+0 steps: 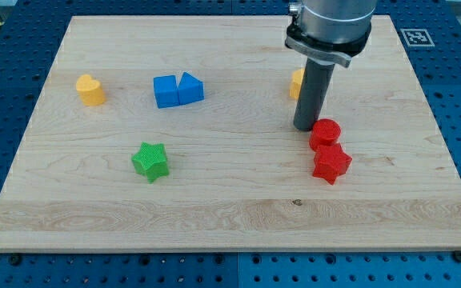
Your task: Move the arm to the bottom side of the group of blue blocks
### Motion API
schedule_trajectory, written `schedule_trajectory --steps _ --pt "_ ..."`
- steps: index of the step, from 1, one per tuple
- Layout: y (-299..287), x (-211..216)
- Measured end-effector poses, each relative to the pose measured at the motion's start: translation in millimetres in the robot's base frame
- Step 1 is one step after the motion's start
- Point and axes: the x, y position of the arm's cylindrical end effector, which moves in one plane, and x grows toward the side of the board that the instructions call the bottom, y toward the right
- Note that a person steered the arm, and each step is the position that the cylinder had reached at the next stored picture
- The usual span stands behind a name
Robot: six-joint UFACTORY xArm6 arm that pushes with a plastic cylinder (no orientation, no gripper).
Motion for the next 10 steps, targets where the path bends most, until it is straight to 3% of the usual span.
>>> schedule_trajectory --steps 4,6,10 --pt "8.2 10.8" --pt "8.2 -20.3" --pt "-23.3 -20.3"
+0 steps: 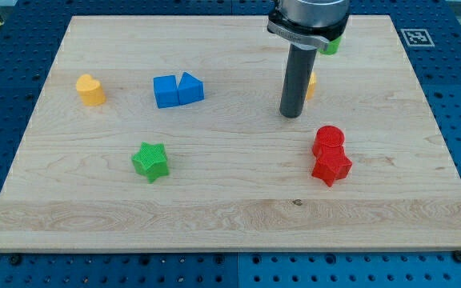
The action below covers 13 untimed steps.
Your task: Move the arm to the bottom side of the group of blue blocks
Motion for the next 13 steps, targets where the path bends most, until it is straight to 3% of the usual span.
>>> schedule_trajectory --steps 9,11,13 --pt "-111.6 -18.7" --pt "-116.4 9.3" --pt "-172.0 11.1"
